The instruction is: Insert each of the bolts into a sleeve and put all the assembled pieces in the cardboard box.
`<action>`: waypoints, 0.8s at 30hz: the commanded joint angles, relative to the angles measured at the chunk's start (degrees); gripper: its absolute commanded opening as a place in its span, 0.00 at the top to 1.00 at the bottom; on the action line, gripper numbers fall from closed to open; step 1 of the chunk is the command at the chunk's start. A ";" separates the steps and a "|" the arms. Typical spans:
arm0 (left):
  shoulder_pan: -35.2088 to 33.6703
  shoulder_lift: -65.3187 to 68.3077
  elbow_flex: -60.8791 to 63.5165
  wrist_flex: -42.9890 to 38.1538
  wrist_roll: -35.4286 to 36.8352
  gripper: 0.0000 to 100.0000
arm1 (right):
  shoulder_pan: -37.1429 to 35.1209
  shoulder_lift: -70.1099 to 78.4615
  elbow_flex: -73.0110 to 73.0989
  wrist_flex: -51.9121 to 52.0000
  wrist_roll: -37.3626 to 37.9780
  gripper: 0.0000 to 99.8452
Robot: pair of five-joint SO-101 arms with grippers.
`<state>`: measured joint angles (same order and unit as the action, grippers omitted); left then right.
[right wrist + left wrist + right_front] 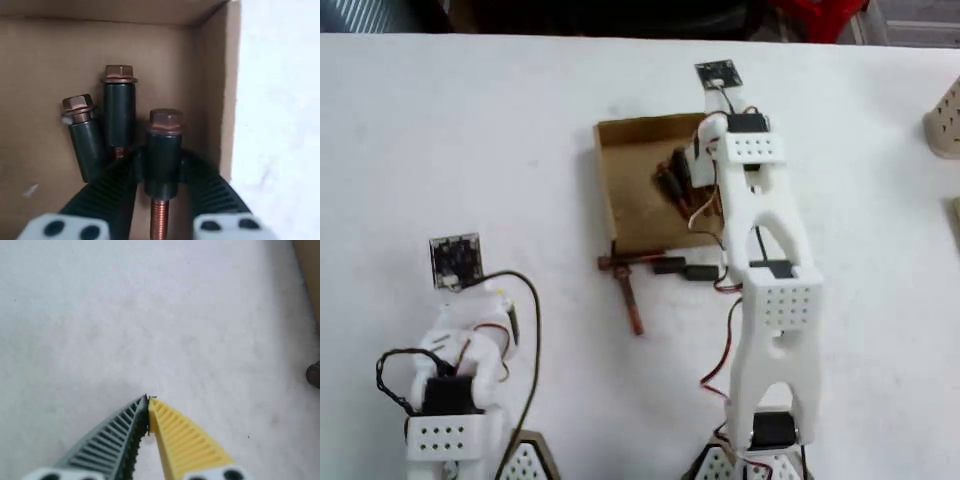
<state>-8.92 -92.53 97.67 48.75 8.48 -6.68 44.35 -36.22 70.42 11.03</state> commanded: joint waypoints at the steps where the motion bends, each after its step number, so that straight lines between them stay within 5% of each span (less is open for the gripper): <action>1: -0.48 -0.48 -0.26 -0.53 -0.53 0.98 | -0.84 0.22 -7.03 2.68 0.70 0.85; 17: -0.48 -0.48 -0.26 -0.70 -0.53 0.98 | -0.57 0.57 -34.55 30.55 0.79 0.99; 24: -0.48 -0.48 -0.26 -0.79 -0.53 0.98 | 1.01 -5.14 -28.40 31.25 0.79 0.99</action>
<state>-8.92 -92.53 97.67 48.75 8.48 -6.95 45.67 -67.25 98.64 11.03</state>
